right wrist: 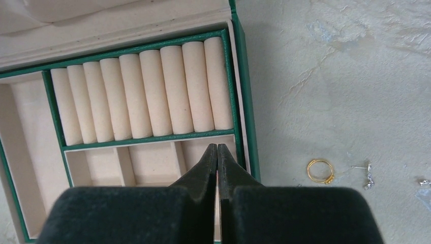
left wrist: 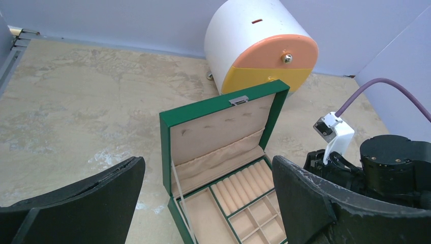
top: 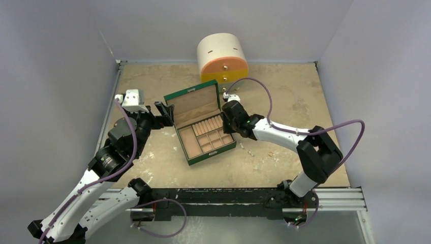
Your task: Organize the mixed jewelry
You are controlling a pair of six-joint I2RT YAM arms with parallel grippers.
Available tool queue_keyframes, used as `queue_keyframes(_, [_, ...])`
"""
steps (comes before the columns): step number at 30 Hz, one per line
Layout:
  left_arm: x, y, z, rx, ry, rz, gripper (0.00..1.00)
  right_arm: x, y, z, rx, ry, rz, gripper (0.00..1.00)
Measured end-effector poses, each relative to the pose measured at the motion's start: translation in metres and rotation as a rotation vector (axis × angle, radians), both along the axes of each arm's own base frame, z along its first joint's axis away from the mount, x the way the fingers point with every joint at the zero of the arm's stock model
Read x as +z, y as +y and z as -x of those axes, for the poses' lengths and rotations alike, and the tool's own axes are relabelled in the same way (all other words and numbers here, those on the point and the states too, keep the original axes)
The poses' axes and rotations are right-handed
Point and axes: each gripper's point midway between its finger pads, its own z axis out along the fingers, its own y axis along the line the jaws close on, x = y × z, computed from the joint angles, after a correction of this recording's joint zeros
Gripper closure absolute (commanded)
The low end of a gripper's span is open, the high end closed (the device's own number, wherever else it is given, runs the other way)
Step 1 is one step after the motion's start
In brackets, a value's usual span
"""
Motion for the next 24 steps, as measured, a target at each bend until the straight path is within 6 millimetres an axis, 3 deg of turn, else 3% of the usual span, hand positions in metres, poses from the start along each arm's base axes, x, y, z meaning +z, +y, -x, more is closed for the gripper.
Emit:
queue_keyframes(14, [0.000, 0.000, 0.000, 0.001, 0.000, 0.000, 0.04, -0.003, -0.001, -0.003, -0.038, -0.005, 0.002, 0.71])
queue_keyframes(18, [0.000, 0.001, 0.000, 0.004, 0.000, 0.000, 0.04, 0.013, -0.008, -0.001, -0.062, -0.041, -0.021, 0.70])
queue_keyframes(24, [0.000, 0.001, -0.001, 0.003, 0.001, 0.000, 0.04, 0.042, -0.034, 0.003, -0.141, -0.132, -0.034, 0.65])
